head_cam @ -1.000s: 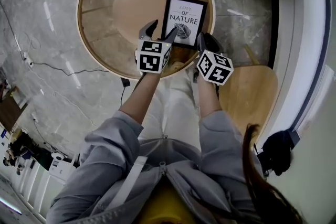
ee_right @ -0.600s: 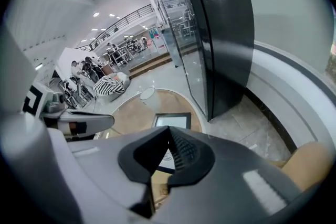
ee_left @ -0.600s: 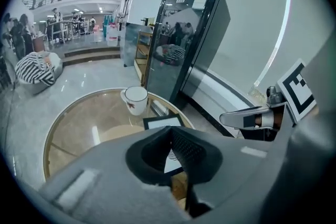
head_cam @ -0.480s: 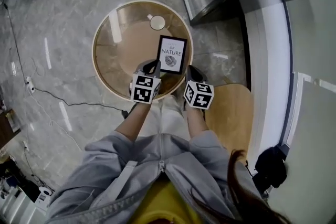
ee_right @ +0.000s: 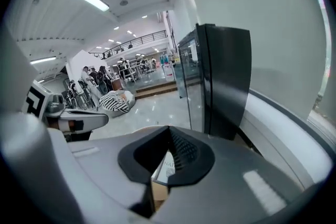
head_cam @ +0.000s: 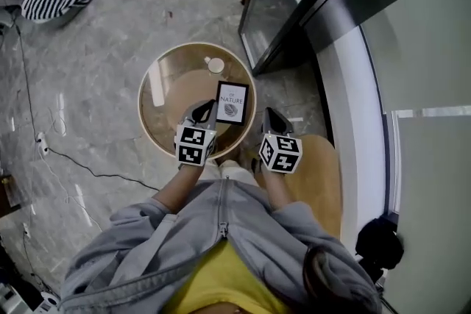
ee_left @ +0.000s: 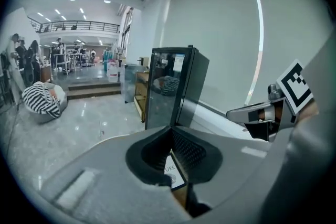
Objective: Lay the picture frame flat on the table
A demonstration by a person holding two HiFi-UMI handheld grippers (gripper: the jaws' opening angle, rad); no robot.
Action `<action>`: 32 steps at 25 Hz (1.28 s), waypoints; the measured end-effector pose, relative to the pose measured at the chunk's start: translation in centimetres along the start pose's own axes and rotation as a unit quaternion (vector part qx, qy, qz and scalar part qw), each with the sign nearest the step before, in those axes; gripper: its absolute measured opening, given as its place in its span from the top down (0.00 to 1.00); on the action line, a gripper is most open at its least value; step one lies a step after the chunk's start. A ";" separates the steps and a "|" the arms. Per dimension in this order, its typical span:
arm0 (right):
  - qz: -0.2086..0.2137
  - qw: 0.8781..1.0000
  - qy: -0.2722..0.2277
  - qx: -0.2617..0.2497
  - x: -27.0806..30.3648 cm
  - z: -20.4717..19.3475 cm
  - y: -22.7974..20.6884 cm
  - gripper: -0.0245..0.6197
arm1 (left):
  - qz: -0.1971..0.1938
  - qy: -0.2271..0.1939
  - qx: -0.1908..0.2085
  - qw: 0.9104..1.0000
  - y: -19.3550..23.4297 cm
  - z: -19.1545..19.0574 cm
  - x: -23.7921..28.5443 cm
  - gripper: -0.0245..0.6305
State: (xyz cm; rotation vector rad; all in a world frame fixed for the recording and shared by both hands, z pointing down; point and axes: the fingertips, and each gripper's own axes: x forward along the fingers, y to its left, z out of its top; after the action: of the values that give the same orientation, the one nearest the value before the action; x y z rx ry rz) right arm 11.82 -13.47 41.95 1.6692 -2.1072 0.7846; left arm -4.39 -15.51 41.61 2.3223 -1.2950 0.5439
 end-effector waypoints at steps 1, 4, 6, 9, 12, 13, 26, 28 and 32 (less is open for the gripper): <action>0.001 1.000 -0.016 -0.002 -1.1 1.2 0.3 0.96 | -0.003 -0.015 -0.001 1.000 -0.5 1.2 -1.0 0.95; 0.003 0.997 -0.070 -0.038 -4.3 5.4 1.8 0.96 | -0.007 -0.061 0.008 0.998 -1.4 5.2 -4.1 0.96; 0.002 0.991 -0.113 -0.074 -6.4 8.5 3.0 0.96 | -0.003 -0.095 0.018 0.995 -1.7 8.0 -6.3 0.95; 0.006 0.979 -0.173 -0.105 -9.1 12.8 4.4 0.96 | 0.004 -0.149 0.030 0.988 -2.1 12.3 -9.0 0.96; 0.011 0.970 -0.216 -0.116 -11.6 15.4 6.0 0.96 | 0.007 -0.193 0.041 0.980 -2.7 15.5 -11.5 0.96; 0.013 0.966 -0.229 -0.118 -12.4 16.2 6.5 0.96 | 0.007 -0.206 0.043 0.978 -2.8 16.4 -12.3 0.96; 0.030 0.943 -0.298 -0.143 -16.3 20.6 8.6 0.96 | 0.026 -0.273 0.065 0.959 -3.4 21.3 -16.2 0.96; 0.033 0.943 -0.298 -0.145 -16.2 20.6 8.6 0.96 | 0.027 -0.272 0.064 0.960 -3.3 21.2 -16.1 0.96; 0.037 0.942 -0.298 -0.149 -16.1 20.8 8.6 0.96 | 0.030 -0.270 0.064 0.960 -3.2 21.1 -16.0 0.96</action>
State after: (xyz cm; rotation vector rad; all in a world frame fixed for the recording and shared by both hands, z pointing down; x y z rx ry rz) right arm 9.07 -12.31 14.42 1.8140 -2.5249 -0.0595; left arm -6.68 -14.18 15.02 2.6564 -1.6076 -0.0038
